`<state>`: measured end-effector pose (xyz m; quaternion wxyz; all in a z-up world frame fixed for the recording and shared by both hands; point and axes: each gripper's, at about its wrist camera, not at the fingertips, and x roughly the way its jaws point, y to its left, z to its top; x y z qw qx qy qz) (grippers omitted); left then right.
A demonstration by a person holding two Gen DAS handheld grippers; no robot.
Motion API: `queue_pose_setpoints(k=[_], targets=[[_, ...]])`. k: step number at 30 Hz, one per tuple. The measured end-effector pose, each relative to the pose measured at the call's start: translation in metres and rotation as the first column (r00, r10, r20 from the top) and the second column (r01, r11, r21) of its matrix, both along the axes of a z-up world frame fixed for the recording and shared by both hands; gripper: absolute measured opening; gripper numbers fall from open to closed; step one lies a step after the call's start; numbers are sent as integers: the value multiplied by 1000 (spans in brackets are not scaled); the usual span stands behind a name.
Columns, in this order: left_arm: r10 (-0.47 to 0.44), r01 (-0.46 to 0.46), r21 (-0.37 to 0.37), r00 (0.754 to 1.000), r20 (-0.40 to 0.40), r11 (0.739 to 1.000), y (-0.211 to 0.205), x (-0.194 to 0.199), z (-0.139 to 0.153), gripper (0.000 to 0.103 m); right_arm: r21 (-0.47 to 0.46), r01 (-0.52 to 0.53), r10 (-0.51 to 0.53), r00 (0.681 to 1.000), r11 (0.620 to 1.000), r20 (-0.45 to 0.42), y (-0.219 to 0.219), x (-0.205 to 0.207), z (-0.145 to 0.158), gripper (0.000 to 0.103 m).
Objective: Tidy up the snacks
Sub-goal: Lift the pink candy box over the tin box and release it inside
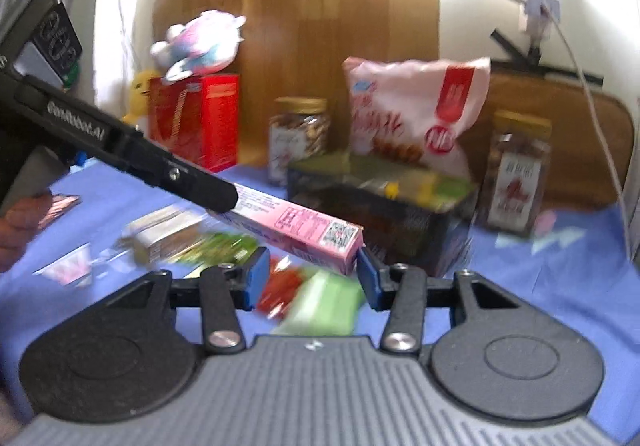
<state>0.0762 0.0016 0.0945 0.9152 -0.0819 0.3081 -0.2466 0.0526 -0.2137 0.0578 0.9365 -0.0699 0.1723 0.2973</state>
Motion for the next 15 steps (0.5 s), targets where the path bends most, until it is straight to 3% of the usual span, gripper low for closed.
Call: queue_pose_setpoints(k=[5,10,13,15], targets=[[44,-44,-9,999,23,999,-5,58,8,59,-13,31,-31,999,999,23,2,52,5,51],[71,-72,31,997,25,997,-15,119,-4,64,-10,79,-79,997,997,15,4,104,0,53],[104,-102,76,994,-20,992,-22,148,-22,66,16,124,-124,992,992,-1,2,117,-6,61],[96,-94,49,995,-34,994,-20,150,-27,65,25,139,-140,990,990,18,-2,112,-7,61]])
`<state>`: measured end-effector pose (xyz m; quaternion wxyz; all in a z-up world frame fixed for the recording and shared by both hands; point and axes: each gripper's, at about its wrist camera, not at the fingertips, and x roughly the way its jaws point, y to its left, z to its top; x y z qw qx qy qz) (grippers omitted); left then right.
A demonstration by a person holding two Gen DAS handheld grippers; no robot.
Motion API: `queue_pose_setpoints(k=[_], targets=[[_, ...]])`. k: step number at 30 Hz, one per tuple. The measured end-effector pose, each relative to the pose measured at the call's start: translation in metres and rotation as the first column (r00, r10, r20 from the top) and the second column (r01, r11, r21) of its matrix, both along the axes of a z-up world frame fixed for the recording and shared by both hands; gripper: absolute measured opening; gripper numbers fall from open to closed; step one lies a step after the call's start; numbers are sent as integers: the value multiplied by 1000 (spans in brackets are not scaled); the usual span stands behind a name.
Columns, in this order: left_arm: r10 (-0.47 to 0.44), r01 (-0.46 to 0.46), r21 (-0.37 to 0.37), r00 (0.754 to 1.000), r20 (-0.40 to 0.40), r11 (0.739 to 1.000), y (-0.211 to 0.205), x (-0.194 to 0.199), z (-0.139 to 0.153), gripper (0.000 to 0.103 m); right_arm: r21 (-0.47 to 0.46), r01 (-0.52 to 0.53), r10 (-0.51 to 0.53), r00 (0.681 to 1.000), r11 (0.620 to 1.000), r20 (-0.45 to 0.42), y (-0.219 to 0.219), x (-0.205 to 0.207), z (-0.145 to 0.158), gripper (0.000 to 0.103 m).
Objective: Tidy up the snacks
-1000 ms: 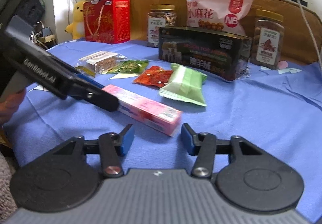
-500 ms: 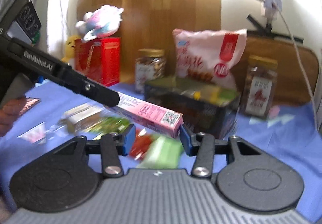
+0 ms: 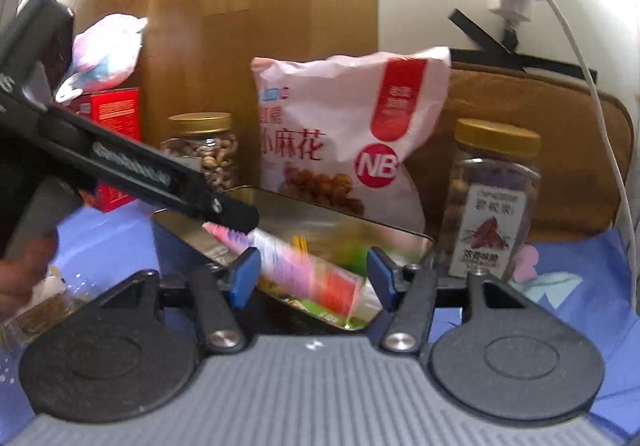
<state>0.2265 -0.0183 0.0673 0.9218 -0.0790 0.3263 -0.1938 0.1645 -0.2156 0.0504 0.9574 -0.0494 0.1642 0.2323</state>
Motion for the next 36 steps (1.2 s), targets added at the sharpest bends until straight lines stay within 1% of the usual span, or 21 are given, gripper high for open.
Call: queue_pose_setpoints(k=[3,7,9,11,12,13,14,15,16,17,18,19,20,23,24,26,27,28,31,34,36], targets=[[1,0,-17,999,36,1000,3,-12,3,66,-11,11,-11,1000,1000,28,-4,-14,1,61],[-19,22,-61,998,58,998,14,-43,11,66,26,-16,15,1000,1000,28,-12,-46,2,61],[-36,40,-69,998,51,997,16,-61,8,66,38,-61,62,998,997,-17,-12,-63,-5,64],[-60,62,-71,998,33,996,14,-75,1,68,32,-116,118,990,993,-74,-9,-80,-16,72],[-74,75,-66,997,19,995,11,-80,-5,68,28,-140,142,985,990,-102,-5,-86,-21,78],[-82,82,-61,997,0,995,7,-83,-10,68,10,-165,165,977,986,-134,0,-91,-28,83],[-91,89,-59,995,-31,994,1,-83,-17,69,-32,-184,176,969,982,-174,9,-94,-35,85],[-120,115,-64,991,-67,991,-7,-81,-25,69,-79,-192,172,964,978,-205,17,-94,-40,84],[-140,135,-61,986,-90,989,-14,-80,-31,69,-128,-194,163,962,973,-220,24,-96,-42,70],[-149,145,-45,982,-115,988,-21,-80,-37,61,-134,-196,165,964,972,-209,25,-100,-40,65],[-155,153,-31,977,-143,988,-26,-82,-43,53,-126,-219,188,958,968,-218,24,-104,-37,61],[-171,168,-31,975,-145,985,-29,-88,-45,45,-122,-246,216,951,961,-222,23,-109,-36,59],[-190,187,-31,973,-134,982,-30,-96,-45,41,-132,-277,246,946,952,-210,21,-118,-35,59],[-253,249,-45,959,-126,967,-26,-123,-43,36,-182,-348,320,933,920,-167,11,-145,-36,60],[-267,264,-42,956,-124,964,-24,-134,-46,35,-189,-350,325,934,917,-150,7,-152,-37,60],[-273,271,-34,953,-131,962,-16,-154,-52,36,-212,-300,282,953,930,-114,-2,-161,-38,64],[-278,273,-52,952,-132,961,-10,-164,-56,36,-223,-272,252,961,936,-116,-5,-159,-40,75],[-277,270,-66,950,-144,961,-3,-171,-59,36,-230,-235,216,971,944,-106,-9,-160,-41,80],[-243,231,-90,958,-150,969,16,-191,-63,34,-206,-174,156,983,963,-100,-16,-158,-40,80],[-191,176,-115,972,-133,978,36,-203,-61,41,-192,-170,150,982,967,-111,-16,-157,-39,80],[-166,148,-145,979,-119,978,47,-206,-58,44,-186,-189,167,977,964,-129,-15,-161,-42,80]])
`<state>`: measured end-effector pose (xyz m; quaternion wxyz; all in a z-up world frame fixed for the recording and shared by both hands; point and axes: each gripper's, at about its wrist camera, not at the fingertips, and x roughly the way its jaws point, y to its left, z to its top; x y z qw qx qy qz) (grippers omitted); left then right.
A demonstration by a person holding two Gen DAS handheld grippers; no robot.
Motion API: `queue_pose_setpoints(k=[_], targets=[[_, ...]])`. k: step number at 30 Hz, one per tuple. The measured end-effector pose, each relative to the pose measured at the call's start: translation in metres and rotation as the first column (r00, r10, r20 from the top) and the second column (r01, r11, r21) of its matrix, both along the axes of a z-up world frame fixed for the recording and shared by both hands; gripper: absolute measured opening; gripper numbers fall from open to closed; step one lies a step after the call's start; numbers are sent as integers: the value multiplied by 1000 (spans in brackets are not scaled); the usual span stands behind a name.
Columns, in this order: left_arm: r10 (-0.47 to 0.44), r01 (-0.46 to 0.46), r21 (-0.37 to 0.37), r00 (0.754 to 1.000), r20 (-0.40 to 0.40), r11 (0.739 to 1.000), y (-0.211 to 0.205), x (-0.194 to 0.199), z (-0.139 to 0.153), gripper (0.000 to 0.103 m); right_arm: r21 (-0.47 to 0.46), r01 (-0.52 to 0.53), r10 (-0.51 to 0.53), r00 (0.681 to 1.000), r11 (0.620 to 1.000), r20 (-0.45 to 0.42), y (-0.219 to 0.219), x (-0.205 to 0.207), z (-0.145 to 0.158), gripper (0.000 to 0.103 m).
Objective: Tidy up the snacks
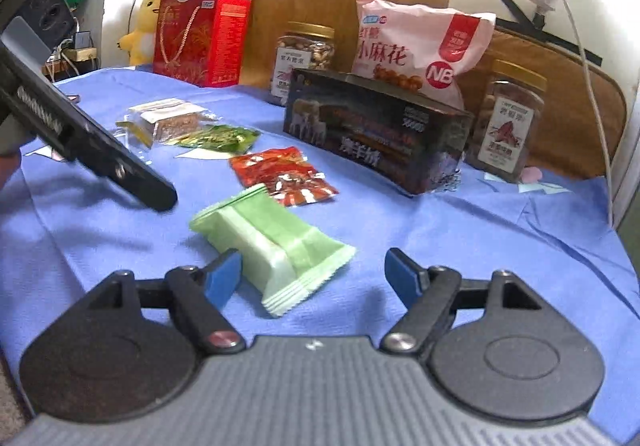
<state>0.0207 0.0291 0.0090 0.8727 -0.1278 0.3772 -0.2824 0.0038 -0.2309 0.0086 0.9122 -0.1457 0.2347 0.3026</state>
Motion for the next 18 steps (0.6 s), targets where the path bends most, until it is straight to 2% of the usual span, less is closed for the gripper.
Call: queue_pose_setpoints(k=[2,6,9,13,16,17,18], targets=[[21,-21,-22,1000,5,1000,8,-2,1,52,3,-26,27,999,1000,-35,9,-1,-2,80],[29,-30,-47,1000,-10,998,10,3,1,56,15,-44,45,997,999,-59,21,-2,-2,80],[19,-20,-44,1000,-13,999,4,10,1,66,17,-26,27,997,1000,-67,21,-2,-2,80],[-15,14,-39,1000,-11,999,-8,16,1,66,26,13,-11,997,1000,-82,11,-2,-3,81],[-52,50,-38,998,-39,998,-18,19,-6,63,48,29,-23,994,998,-104,6,-2,-4,80],[-58,57,-37,998,-34,998,-21,18,-8,63,57,28,-21,994,998,-109,6,-3,-4,78],[-64,64,-26,998,-21,998,-25,16,-8,63,70,18,-10,993,997,-115,7,-3,-4,71]])
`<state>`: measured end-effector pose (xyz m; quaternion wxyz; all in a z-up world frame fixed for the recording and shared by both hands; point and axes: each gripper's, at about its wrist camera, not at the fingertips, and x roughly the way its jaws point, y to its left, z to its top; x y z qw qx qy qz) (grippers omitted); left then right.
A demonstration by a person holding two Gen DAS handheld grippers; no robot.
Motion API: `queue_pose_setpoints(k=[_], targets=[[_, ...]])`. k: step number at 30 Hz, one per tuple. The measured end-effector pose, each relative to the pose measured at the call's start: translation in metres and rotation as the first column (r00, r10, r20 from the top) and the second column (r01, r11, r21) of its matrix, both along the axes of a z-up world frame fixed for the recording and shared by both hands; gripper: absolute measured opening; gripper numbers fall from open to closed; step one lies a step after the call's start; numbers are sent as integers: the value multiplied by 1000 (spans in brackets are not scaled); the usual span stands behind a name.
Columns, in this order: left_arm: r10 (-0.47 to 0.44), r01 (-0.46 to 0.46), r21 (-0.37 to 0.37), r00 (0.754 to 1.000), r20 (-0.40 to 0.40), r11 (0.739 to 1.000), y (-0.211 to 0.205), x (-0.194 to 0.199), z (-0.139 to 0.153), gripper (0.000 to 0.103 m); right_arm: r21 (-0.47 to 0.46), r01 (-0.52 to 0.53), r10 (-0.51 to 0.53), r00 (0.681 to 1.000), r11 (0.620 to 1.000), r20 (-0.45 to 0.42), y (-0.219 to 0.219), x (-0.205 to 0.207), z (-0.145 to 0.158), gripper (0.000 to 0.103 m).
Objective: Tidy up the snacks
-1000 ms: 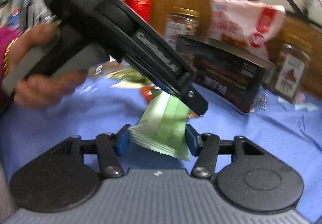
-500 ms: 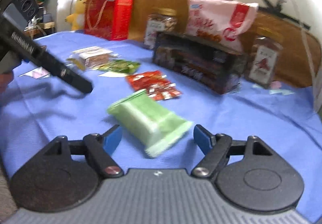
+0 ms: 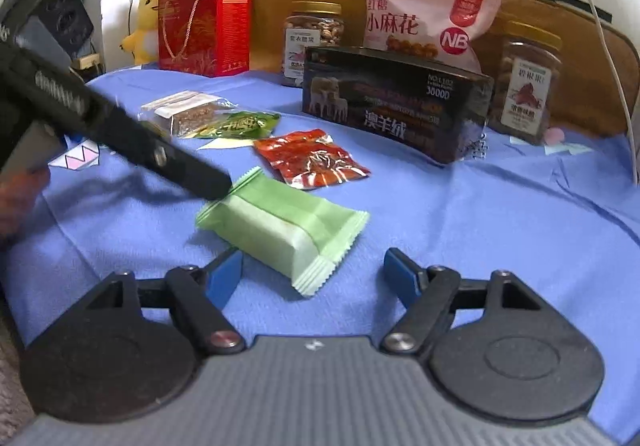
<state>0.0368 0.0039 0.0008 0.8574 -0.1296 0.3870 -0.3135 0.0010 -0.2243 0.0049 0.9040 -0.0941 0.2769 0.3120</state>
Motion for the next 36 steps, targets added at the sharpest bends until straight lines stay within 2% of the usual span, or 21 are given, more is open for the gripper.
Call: queue_pose_setpoints(k=[1,2,4,7,12,15,19,26,36], targets=[[-11,11,6,1000,6,1000,-3,-1,0,60,13,-12,12,1000,1000,-1,2,-1,0,63],[-32,32,1,999,-2,999,-6,-1,-1,53,17,-24,24,1000,1000,1,6,-2,0,60],[-35,35,6,999,-1,999,-8,-2,-1,53,21,-62,62,998,998,9,15,-3,1,50],[-16,16,23,1000,9,1000,-2,-4,1,50,9,-78,78,996,997,34,23,-3,2,50],[14,-14,-1,1000,0,1000,11,-1,4,50,60,-102,99,994,993,45,24,2,6,47],[24,-24,-8,1000,-4,1000,14,5,-1,50,87,-94,97,995,992,-31,24,14,2,46],[19,-18,-24,999,49,1000,15,3,-6,53,142,-88,99,993,986,-68,18,18,2,47],[9,-8,-9,996,85,1000,12,1,-6,56,133,-97,106,992,986,-63,19,17,3,50],[13,-10,-46,997,74,999,17,1,-8,56,23,-69,68,998,997,11,29,5,2,50]])
